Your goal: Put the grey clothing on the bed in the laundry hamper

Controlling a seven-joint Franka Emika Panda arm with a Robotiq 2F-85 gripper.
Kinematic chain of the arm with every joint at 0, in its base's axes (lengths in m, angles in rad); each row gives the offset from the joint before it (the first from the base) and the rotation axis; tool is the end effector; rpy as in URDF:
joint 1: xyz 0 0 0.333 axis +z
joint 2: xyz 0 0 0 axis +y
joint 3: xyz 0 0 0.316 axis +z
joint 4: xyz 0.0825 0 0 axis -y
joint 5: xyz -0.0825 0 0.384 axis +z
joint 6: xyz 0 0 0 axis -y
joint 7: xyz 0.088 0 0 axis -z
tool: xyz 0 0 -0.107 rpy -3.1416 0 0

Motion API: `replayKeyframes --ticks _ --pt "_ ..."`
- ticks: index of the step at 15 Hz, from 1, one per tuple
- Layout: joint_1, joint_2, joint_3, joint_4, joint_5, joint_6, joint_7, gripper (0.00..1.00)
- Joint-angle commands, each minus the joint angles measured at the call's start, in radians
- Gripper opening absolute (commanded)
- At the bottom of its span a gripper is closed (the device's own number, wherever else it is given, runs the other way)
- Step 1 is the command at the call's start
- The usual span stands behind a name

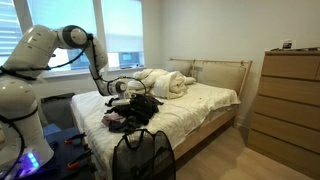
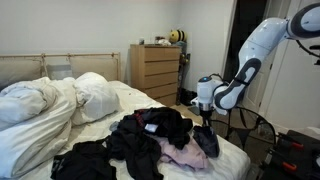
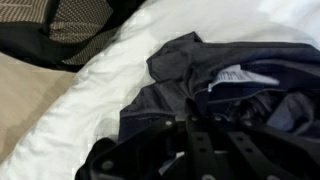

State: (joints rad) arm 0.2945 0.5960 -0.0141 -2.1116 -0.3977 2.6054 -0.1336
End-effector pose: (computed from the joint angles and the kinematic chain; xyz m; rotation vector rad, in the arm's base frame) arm 0.5332 0.1617 0.1184 2.7246 1.1032 -0.1285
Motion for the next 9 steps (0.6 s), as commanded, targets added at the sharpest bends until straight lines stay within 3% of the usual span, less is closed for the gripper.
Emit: replayKeyframes --ticks 1,9 --pt "0.004 -0.178 0.067 0.006 0.010 -0.232 -0.018 0.01" --pt "0.015 -0.501 0.201 0.134 0.000 -0.748 0.064 0.01"
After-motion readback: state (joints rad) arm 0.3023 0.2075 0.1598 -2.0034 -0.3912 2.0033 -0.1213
